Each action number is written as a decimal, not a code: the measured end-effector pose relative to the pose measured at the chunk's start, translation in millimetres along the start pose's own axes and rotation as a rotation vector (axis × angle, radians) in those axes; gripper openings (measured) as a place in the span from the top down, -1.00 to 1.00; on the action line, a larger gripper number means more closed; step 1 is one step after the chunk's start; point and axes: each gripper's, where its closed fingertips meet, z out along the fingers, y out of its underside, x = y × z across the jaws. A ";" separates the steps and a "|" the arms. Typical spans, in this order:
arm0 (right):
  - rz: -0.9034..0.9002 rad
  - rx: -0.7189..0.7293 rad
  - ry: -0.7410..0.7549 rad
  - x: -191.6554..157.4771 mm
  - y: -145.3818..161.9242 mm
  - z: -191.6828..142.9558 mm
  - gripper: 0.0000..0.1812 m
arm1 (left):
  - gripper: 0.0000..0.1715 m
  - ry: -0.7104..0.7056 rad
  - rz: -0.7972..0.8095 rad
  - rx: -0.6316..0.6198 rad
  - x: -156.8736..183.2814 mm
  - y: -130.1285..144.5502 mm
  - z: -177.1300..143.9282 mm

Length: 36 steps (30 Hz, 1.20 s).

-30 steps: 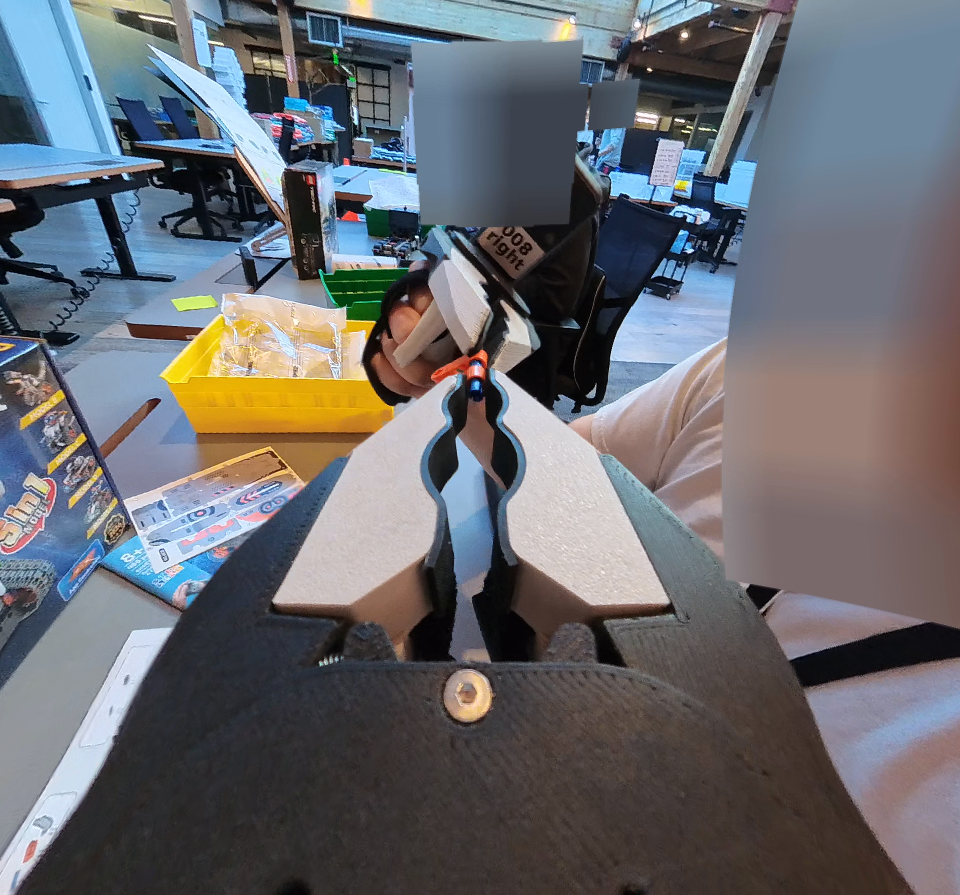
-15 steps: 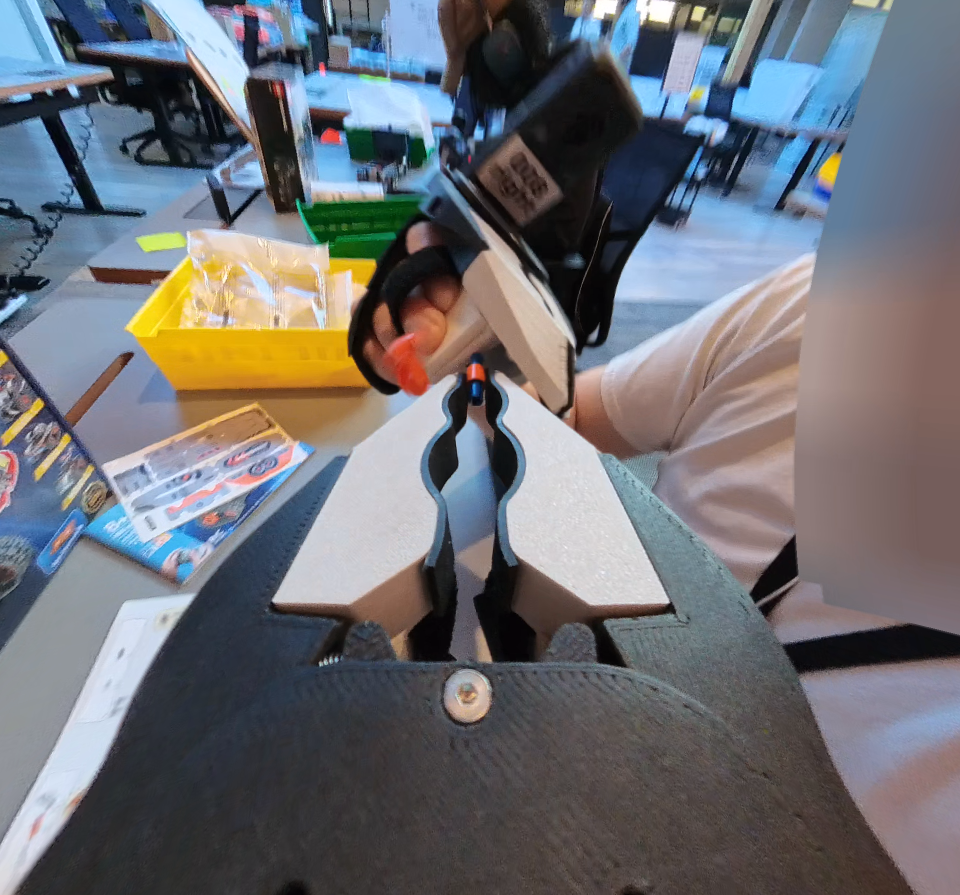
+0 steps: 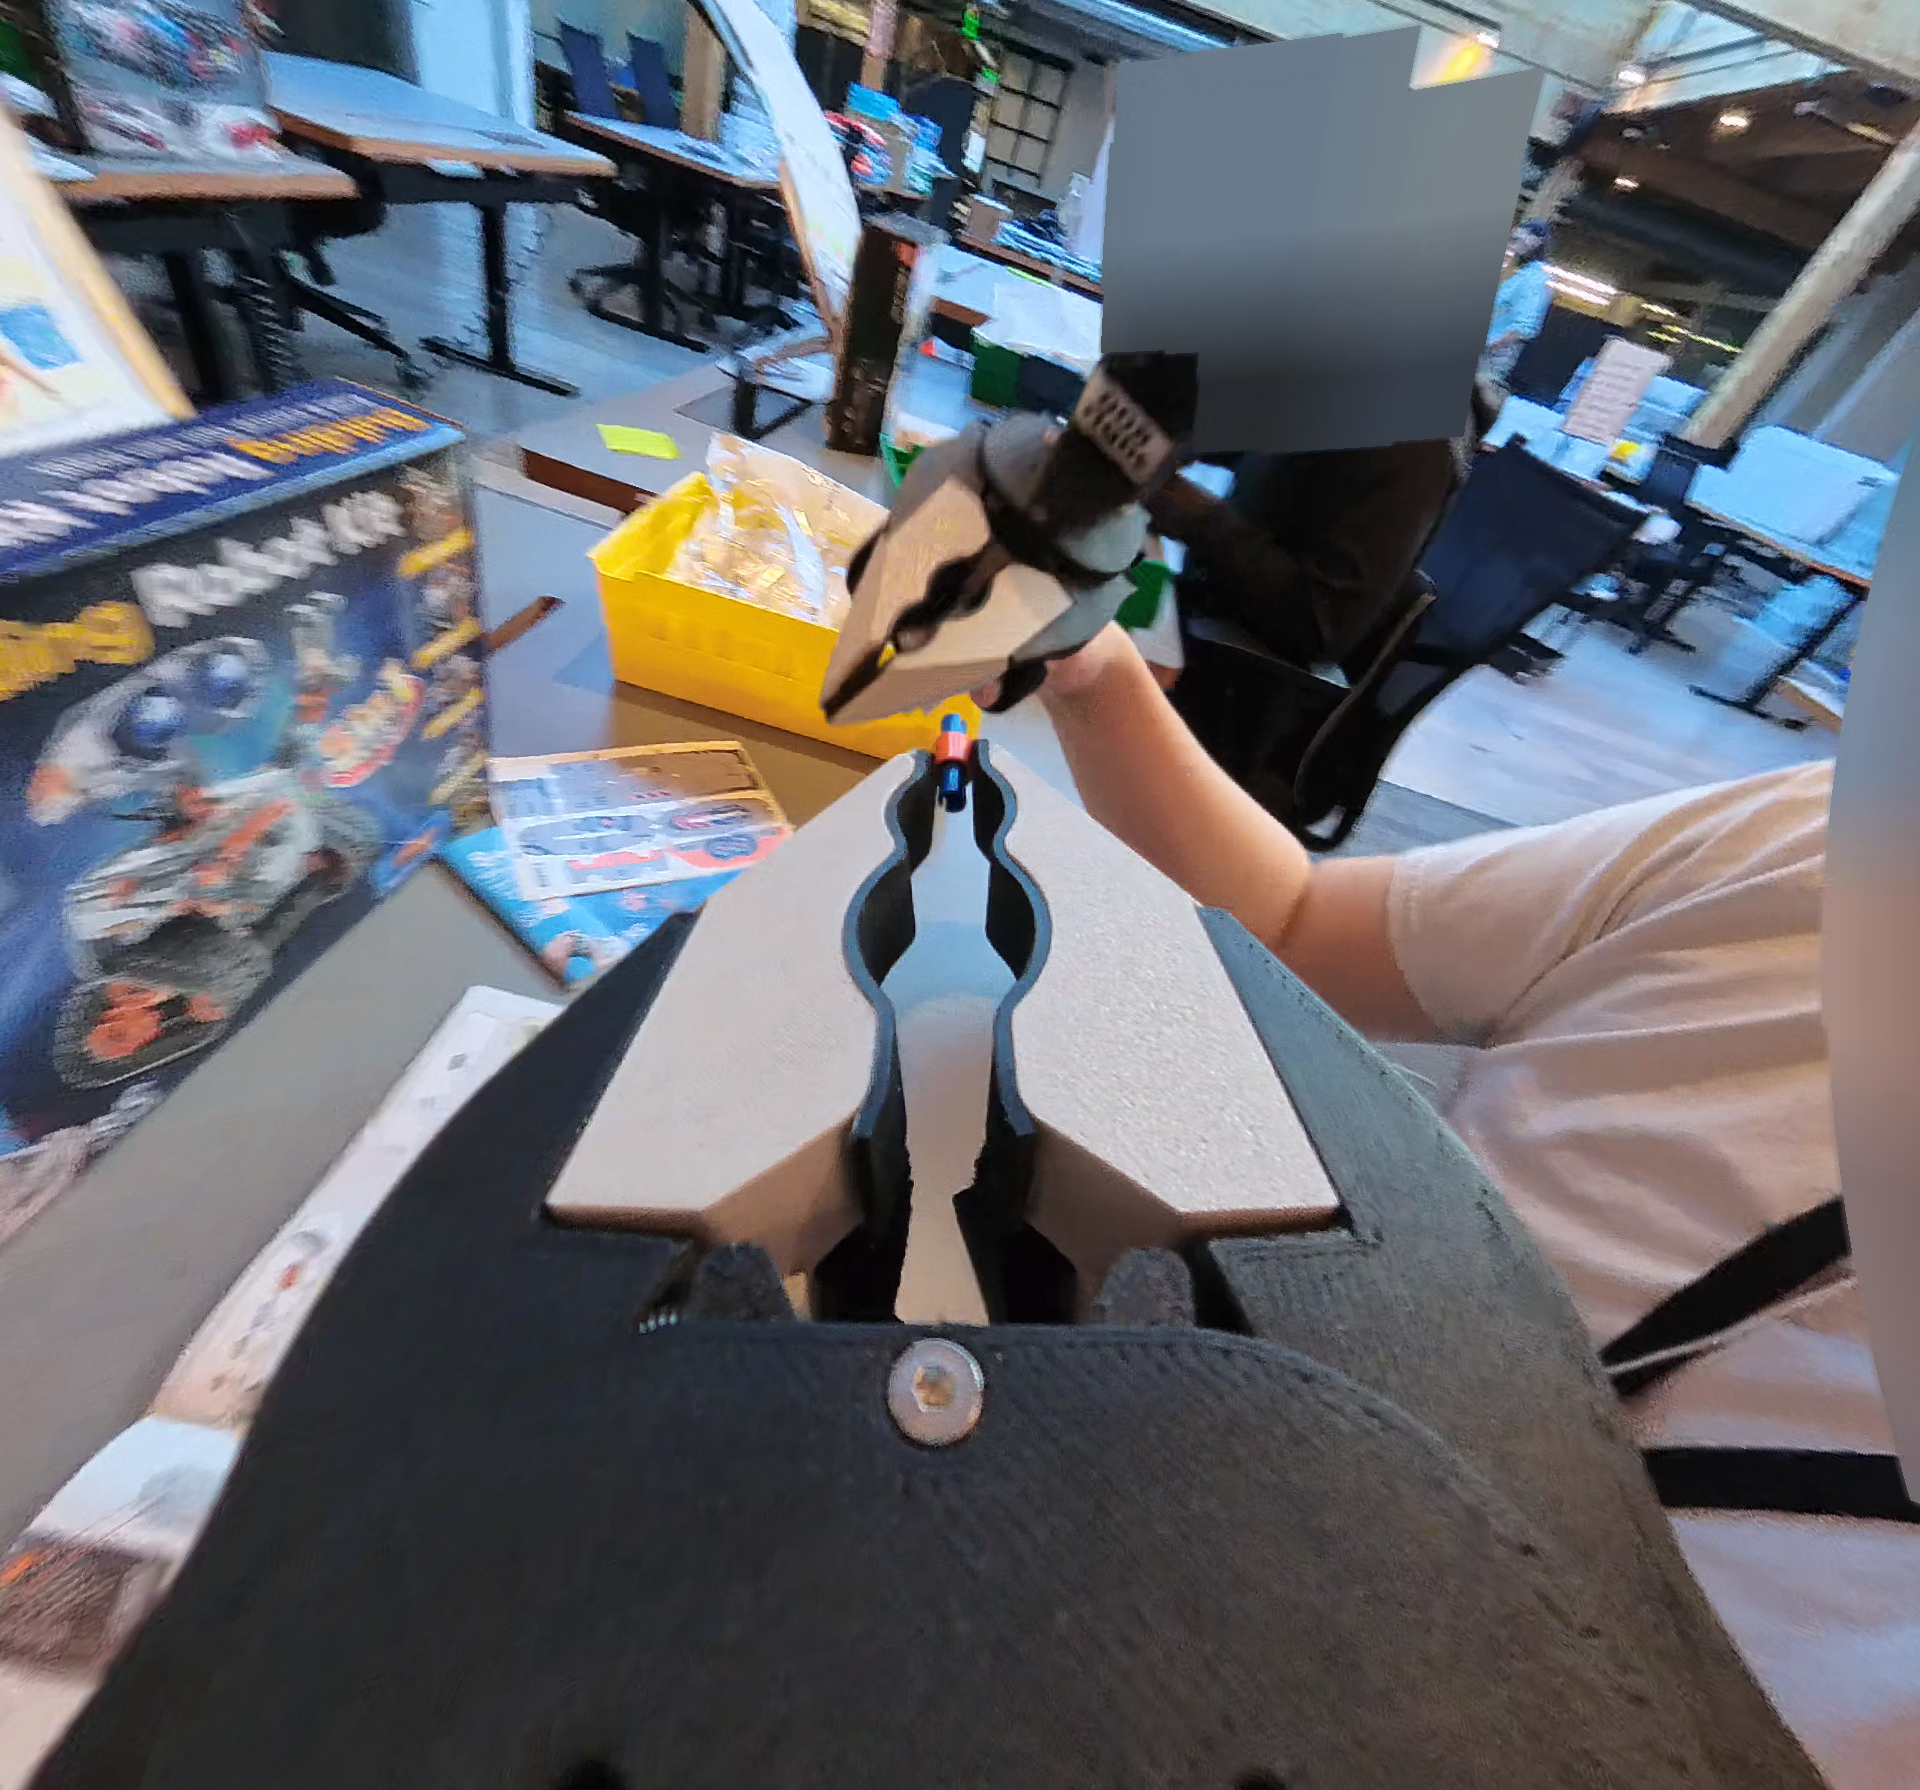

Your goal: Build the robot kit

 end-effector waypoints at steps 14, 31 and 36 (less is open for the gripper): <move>0.140 -0.420 -0.562 -121.5 102.3 84.9 0.85 | 0.95 -0.132 0.035 0.175 -4.8 -32.5 -89.8; 0.144 -0.718 -0.325 -169.8 190.0 3.4 0.99 | 0.95 -0.080 0.071 0.170 11.7 -34.9 -92.3; 0.118 -0.742 -0.339 -185.6 190.0 15.0 1.00 | 0.94 -0.065 0.090 0.165 19.3 -35.1 -91.6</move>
